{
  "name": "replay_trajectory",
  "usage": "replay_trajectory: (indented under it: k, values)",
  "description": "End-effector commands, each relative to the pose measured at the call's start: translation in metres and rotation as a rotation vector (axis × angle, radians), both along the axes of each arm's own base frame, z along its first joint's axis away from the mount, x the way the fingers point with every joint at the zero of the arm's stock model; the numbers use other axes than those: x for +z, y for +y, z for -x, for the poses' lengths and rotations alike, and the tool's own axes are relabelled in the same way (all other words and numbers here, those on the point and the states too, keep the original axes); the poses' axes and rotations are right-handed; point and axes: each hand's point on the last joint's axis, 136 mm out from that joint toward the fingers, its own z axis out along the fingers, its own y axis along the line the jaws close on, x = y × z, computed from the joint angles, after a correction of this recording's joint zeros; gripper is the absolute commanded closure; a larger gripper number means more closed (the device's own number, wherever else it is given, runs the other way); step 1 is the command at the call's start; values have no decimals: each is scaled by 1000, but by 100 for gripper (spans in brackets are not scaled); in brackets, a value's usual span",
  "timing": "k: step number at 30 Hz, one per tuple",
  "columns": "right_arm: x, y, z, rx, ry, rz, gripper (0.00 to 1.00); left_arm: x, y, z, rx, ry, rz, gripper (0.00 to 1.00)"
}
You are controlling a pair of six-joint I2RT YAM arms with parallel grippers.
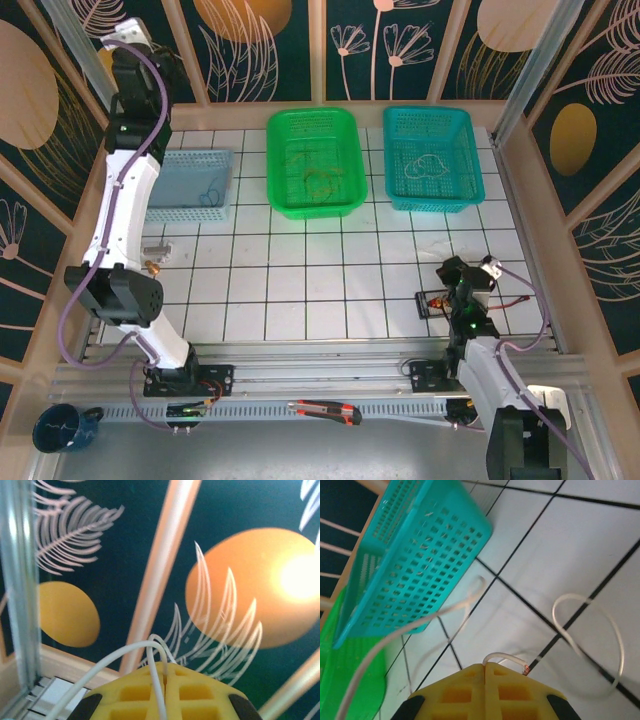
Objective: Untangle the cables
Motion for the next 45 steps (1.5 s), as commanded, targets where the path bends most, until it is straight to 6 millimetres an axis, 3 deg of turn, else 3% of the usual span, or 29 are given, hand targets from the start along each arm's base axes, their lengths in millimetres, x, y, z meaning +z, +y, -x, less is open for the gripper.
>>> replay_trajectory:
  k: [1,9,16,24,30,33,36,38,44,45]
  values:
    - [60,28,-17,152,-148,40,100,41,-28,31,-167,-136,58,100]
    - [168,78,-39,268,-325,121,100,-1,-82,62,-459,-76,150,100]
    - [262,102,-75,298,-470,176,100,-29,-137,95,-621,-14,154,100]
    - [372,111,-124,244,-642,259,100,-58,-154,121,-688,22,224,100]
    - [417,100,-171,139,-696,339,100,-76,-155,138,-707,44,258,100]
    - [415,87,-198,96,-673,372,100,-81,-157,146,-726,50,274,100]
    - [389,73,-227,82,-607,385,100,-82,-161,152,-754,51,296,100]
    - [361,66,-244,79,-541,401,100,-83,-166,155,-777,53,313,100]
    - [241,50,-277,106,-292,388,100,-85,-188,162,-847,66,338,100]
    - [221,49,-281,115,-246,379,94,-85,-193,163,-860,68,339,100]
